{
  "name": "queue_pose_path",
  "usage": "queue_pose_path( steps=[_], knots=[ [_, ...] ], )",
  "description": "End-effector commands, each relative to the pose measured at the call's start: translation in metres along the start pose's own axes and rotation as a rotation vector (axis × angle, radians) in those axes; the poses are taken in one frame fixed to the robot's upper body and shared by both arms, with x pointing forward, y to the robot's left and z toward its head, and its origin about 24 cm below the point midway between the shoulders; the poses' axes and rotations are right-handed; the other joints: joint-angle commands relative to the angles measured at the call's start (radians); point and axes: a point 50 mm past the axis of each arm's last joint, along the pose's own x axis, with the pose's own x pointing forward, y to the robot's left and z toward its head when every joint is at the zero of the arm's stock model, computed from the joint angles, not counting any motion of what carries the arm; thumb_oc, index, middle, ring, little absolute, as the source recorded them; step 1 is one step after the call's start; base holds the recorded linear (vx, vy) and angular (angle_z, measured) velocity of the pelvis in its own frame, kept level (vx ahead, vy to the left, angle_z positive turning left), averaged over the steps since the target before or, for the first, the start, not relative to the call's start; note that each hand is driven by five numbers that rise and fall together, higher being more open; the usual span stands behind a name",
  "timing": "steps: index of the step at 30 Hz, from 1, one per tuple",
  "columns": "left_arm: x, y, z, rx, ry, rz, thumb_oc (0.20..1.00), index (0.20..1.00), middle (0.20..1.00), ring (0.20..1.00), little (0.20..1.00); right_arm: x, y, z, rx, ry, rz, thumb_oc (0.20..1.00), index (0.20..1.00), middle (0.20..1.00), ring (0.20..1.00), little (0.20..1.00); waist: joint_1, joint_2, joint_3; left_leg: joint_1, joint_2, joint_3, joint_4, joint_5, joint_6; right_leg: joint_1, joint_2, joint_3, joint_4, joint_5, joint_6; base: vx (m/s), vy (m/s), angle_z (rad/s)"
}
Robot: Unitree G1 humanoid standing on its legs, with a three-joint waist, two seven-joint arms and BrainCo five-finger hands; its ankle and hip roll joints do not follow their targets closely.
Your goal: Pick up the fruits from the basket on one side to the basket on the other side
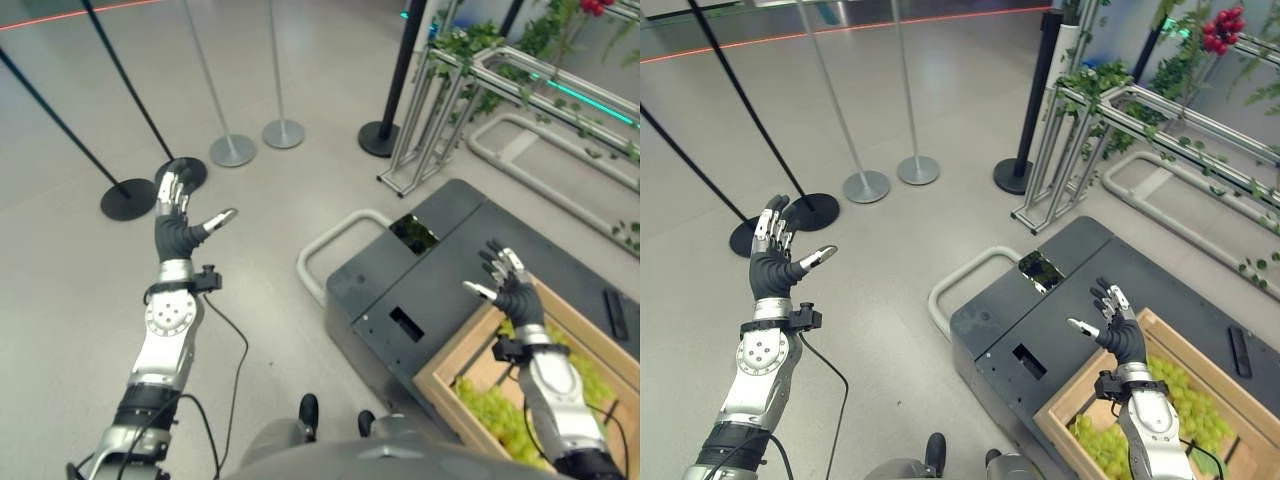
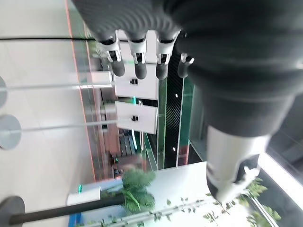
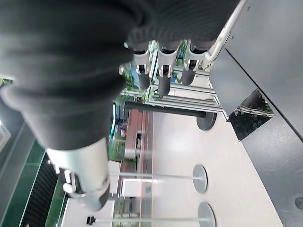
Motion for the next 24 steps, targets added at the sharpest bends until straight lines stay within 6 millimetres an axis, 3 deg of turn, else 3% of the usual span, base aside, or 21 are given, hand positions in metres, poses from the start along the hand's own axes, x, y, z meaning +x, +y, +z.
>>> queue_pose_path(
  steps=[1, 3, 5, 7, 8, 9, 11, 14, 16, 19, 24],
  knots=[
    [0.006, 0.010, 0.028, 0.034, -0.156, 0.001, 1.000, 1.000, 1.000, 1.000, 1.000, 0.016, -0.007, 0.022, -0.044, -0.110, -0.010, 1.000, 1.000, 1.000, 1.000, 1.000, -0.017, -0.002, -0.023, 0.017, 0.050, -0.004, 0.092, -0.097, -0.064, -0.064, 0.005, 0.032, -0.027, 0.144, 0.093, -0.09, 0.156, -0.62],
    [0.005, 0.010, 0.029, 0.031, -0.157, -0.009, 1.000, 1.000, 1.000, 1.000, 1.000, 0.017, -0.007, 0.022, -0.041, -0.110, -0.013, 1.000, 1.000, 1.000, 1.000, 1.000, -0.024, -0.009, -0.014, 0.022, 0.050, 0.027, 0.097, -0.109, -0.058, -0.079, -0.005, 0.047, -0.035, 0.168, 0.106, -0.09, 0.126, -0.44],
    [0.001, 0.012, 0.028, 0.018, -0.147, -0.010, 1.000, 1.000, 1.000, 1.000, 1.000, 0.019, -0.007, 0.023, -0.048, -0.115, -0.016, 1.000, 1.000, 1.000, 1.000, 1.000, -0.023, -0.014, 0.000, 0.027, 0.056, 0.062, 0.099, -0.116, -0.052, -0.114, -0.017, 0.012, -0.030, 0.205, 0.108, -0.11, 0.077, -0.74],
    [-0.004, 0.015, 0.026, 0.026, -0.130, 0.003, 1.000, 1.000, 1.000, 1.000, 1.000, 0.025, -0.004, 0.027, -0.037, -0.138, -0.026, 1.000, 1.000, 1.000, 1.000, 1.000, 0.008, 0.002, 0.019, 0.042, 0.092, 0.114, 0.082, -0.110, -0.059, -0.162, -0.100, -0.263, 0.002, 0.185, 0.078, -0.16, 0.064, -1.13],
    [-0.005, 0.016, 0.025, 0.027, -0.123, 0.006, 1.000, 1.000, 1.000, 1.000, 1.000, 0.026, -0.003, 0.028, -0.039, -0.141, -0.025, 1.000, 1.000, 1.000, 1.000, 1.000, 0.011, 0.010, 0.020, 0.041, 0.100, 0.121, 0.072, -0.100, -0.056, -0.158, -0.116, -0.309, 0.032, 0.173, 0.063, -0.11, 0.050, -1.48],
    [-0.005, 0.016, 0.025, 0.027, -0.122, 0.006, 1.000, 1.000, 1.000, 1.000, 1.000, 0.026, -0.003, 0.028, -0.039, -0.141, -0.025, 1.000, 1.000, 1.000, 1.000, 1.000, 0.007, 0.010, 0.021, 0.042, 0.098, 0.118, 0.072, -0.099, -0.056, -0.158, -0.117, -0.312, 0.036, 0.169, 0.062, -0.12, 0.072, -1.16],
    [-0.009, 0.019, 0.022, 0.025, -0.101, 0.013, 1.000, 1.000, 1.000, 1.000, 1.000, 0.028, -0.003, 0.029, -0.041, -0.143, -0.021, 1.000, 1.000, 1.000, 1.000, 1.000, 0.003, 0.016, 0.012, 0.054, 0.102, 0.170, 0.035, -0.081, -0.037, -0.124, -0.098, -0.340, 0.164, 0.119, 0.041, -0.13, 0.054, -0.73],
    [-0.010, 0.025, 0.021, 0.023, -0.092, 0.038, 1.000, 1.000, 1.000, 1.000, 1.000, 0.033, -0.002, 0.032, -0.054, -0.153, -0.018, 1.000, 1.000, 1.000, 1.000, 1.000, 0.034, 0.022, -0.014, 0.054, 0.115, 0.238, 0.008, -0.068, -0.043, -0.083, -0.148, -0.450, 0.162, 0.096, 0.029, -0.07, -0.048, -0.79],
    [-0.011, 0.028, 0.021, 0.013, -0.090, 0.053, 1.000, 1.000, 1.000, 1.000, 1.000, 0.034, -0.002, 0.033, -0.054, -0.154, -0.018, 1.000, 1.000, 1.000, 1.000, 1.000, 0.044, 0.013, -0.030, 0.060, 0.119, 0.273, 0.013, -0.080, -0.047, -0.040, -0.168, -0.479, 0.101, 0.097, 0.039, 0.00, -0.148, -0.96],
    [-0.015, 0.032, 0.021, 0.015, -0.091, 0.082, 1.000, 1.000, 1.000, 1.000, 1.000, 0.038, -0.004, 0.036, -0.081, -0.162, -0.022, 1.000, 1.000, 1.000, 1.000, 1.000, 0.053, 0.005, -0.045, 0.042, 0.148, 0.347, 0.038, -0.084, -0.063, -0.003, -0.149, -0.463, -0.050, 0.117, 0.054, 0.00, -0.197, -1.00],
    [-0.016, 0.031, 0.016, -0.011, -0.071, 0.086, 1.000, 1.000, 1.000, 1.000, 1.000, 0.034, -0.011, 0.038, -0.085, -0.164, -0.035, 1.000, 1.000, 1.000, 1.000, 1.000, 0.023, 0.010, -0.048, 0.053, 0.192, 0.351, 0.031, -0.061, -0.090, 0.017, -0.098, -0.424, -0.097, 0.118, 0.040, 0.05, -0.190, -0.46]
  ],
)
